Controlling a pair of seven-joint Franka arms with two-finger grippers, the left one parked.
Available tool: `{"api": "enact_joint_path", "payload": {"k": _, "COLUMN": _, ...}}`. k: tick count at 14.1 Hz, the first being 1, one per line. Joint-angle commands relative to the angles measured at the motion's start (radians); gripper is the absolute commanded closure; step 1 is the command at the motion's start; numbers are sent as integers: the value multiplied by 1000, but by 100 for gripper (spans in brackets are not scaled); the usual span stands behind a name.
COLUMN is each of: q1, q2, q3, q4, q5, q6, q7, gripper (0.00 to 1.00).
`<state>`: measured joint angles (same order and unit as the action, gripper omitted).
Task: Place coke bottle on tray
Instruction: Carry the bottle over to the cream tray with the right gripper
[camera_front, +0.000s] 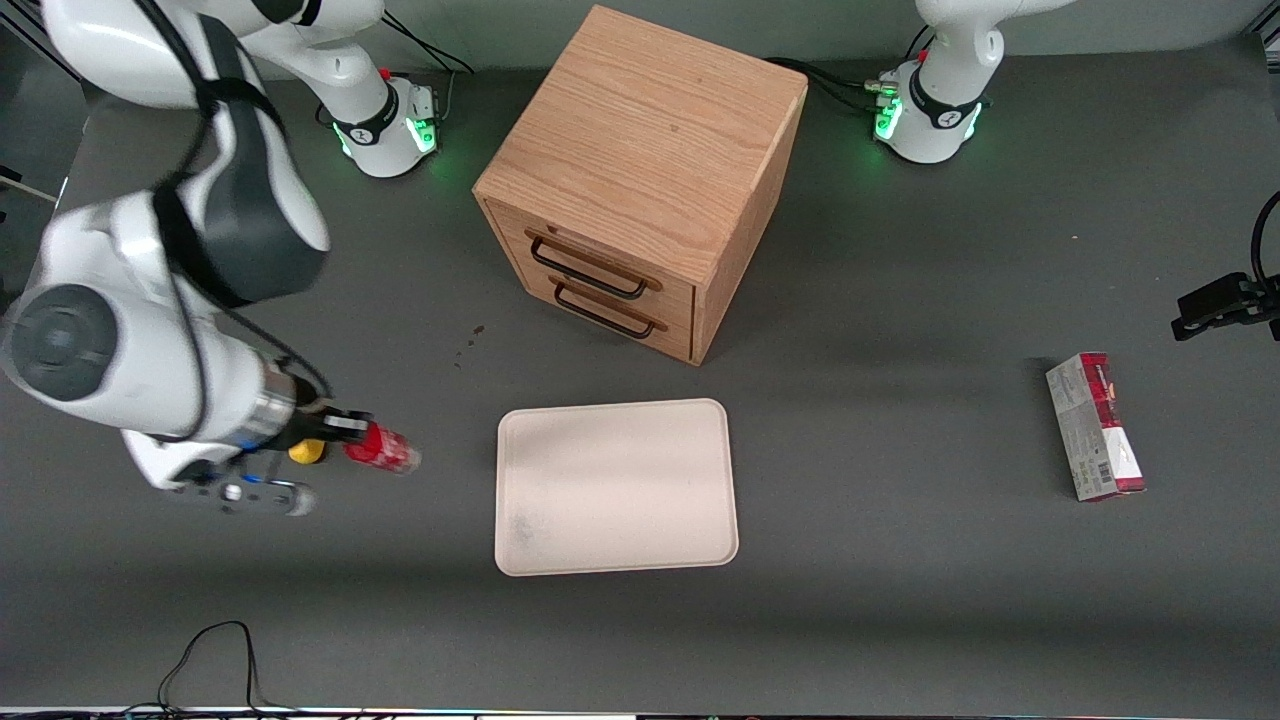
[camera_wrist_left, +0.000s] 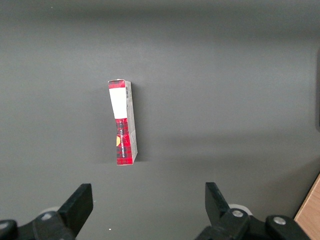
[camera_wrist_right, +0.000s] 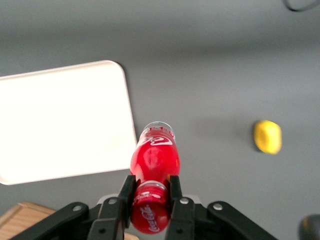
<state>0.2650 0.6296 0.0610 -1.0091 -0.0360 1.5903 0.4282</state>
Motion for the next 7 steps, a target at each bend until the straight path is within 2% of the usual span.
{"api": "enact_joint_path", "payload": {"k": 1, "q1": 51, "q2": 114, "q3": -4, "q4": 81, "q5": 4, "q6": 101, "q7": 79, "gripper": 100}}
{"api": "enact_joint_path", "payload": {"k": 7, "q1": 88, "q2": 240, "q3": -6, "q4": 79, "q5": 2, "q6": 279, "q7": 145, "gripper": 100}}
